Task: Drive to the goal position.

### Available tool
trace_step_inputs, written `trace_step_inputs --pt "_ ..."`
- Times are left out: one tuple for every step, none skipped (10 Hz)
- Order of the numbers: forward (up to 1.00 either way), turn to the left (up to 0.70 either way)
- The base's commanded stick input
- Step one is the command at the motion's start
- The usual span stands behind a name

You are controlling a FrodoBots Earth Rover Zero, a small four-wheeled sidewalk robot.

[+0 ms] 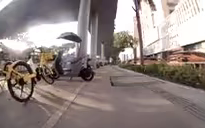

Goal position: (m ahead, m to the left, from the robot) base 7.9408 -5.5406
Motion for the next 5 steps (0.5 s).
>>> trace_step_inputs --pt "0.70 0.00" --pt "0.70 0.00" --pt "0.70 0.00" --pt "0.70 0.00" --pt "0.70 0.00"
